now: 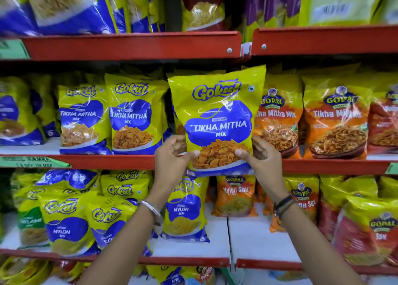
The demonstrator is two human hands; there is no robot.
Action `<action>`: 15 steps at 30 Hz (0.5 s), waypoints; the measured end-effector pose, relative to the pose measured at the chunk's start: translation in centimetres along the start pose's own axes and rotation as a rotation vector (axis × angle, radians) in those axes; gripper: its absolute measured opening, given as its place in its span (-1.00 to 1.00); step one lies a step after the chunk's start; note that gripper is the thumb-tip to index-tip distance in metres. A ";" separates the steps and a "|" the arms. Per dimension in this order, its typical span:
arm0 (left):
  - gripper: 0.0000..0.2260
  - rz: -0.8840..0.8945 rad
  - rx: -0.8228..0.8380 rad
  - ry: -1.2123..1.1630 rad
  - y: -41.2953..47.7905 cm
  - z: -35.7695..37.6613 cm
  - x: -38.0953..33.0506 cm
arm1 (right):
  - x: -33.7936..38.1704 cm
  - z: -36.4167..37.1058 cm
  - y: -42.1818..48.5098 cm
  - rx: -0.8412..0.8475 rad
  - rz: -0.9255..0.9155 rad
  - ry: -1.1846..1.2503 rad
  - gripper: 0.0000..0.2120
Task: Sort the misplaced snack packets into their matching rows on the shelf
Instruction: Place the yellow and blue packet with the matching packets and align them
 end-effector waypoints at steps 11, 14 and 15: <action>-0.69 0.028 -0.113 0.171 7.8 -1.9 4.5 | -4.9 6.1 7.7 0.061 0.074 -0.043 -0.50; -0.72 -0.113 -0.093 0.237 9.2 -2.7 7.1 | -6.4 6.5 8.4 0.072 0.118 -0.141 -0.57; -0.72 -0.144 -0.068 0.261 9.4 -2.9 7.7 | -6.6 6.3 8.6 0.063 0.126 -0.171 -0.61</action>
Point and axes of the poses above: each hand's wrist, its own y-axis towards the middle knuckle, its own z-axis out of the palm, x = y × z, the point moved 8 cm from there along y, towards the middle knuckle, and after that the axes turned 3 degrees about x, right-handed, at the moved point
